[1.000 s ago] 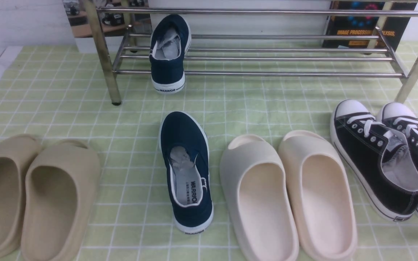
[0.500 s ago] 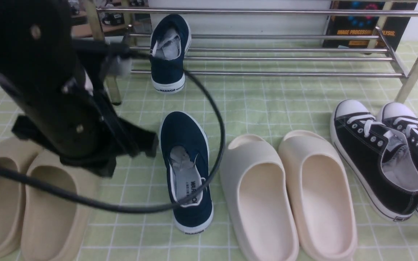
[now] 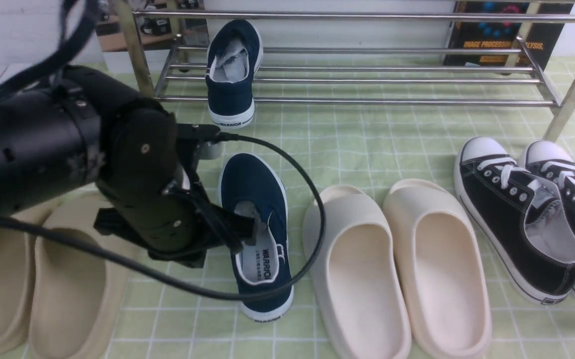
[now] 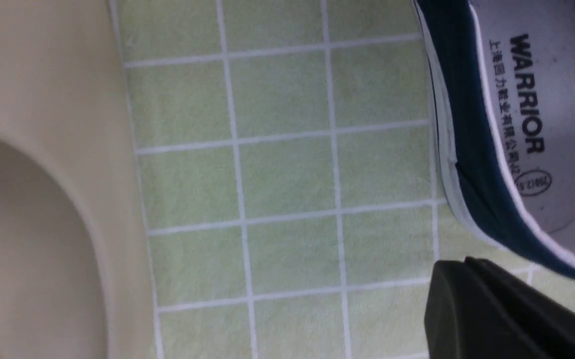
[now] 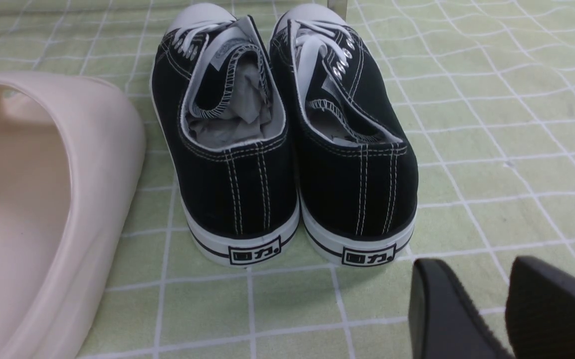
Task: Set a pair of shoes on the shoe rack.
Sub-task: Use the left arm to grab the shoe closest to it
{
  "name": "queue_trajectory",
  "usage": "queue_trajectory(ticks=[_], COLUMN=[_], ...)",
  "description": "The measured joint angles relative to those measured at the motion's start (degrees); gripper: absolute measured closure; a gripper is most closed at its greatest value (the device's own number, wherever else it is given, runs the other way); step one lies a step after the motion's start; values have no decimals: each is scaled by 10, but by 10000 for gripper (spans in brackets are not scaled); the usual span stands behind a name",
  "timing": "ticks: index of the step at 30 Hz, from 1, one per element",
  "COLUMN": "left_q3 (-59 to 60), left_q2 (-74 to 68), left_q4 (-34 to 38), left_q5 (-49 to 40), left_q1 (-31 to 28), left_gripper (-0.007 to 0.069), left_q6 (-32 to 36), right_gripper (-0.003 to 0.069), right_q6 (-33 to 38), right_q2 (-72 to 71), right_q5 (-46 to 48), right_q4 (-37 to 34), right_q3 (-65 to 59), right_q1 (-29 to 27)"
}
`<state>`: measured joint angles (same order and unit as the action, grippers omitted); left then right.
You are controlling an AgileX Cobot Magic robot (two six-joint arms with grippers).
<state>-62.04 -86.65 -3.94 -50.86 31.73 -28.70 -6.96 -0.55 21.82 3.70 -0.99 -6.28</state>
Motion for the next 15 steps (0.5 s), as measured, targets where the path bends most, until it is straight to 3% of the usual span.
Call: queue_trajectory(ticks=[1, 6, 8, 11, 15], left_q3=[-1, -3, -3, -4, -4], left_q2=[-1, -45, -61, -95, -139], left_q4=[0, 23, 30, 33, 35], left_q5=[3, 58, 76, 98, 118], left_q1=[0, 0, 0, 0, 0], left_gripper=[559, 300, 240, 206, 251], left_q6=[-1, -13, -13, -13, -13], right_gripper=[419, 419, 419, 419, 419], right_q6=[0, 0, 0, 0, 0], right_q2=[0, 0, 0, 0, 0], right_q5=[0, 0, 0, 0, 0], right_q4=[0, 0, 0, 0, 0], right_q3=[0, 0, 0, 0, 0], right_q1=[0, 0, 0, 0, 0])
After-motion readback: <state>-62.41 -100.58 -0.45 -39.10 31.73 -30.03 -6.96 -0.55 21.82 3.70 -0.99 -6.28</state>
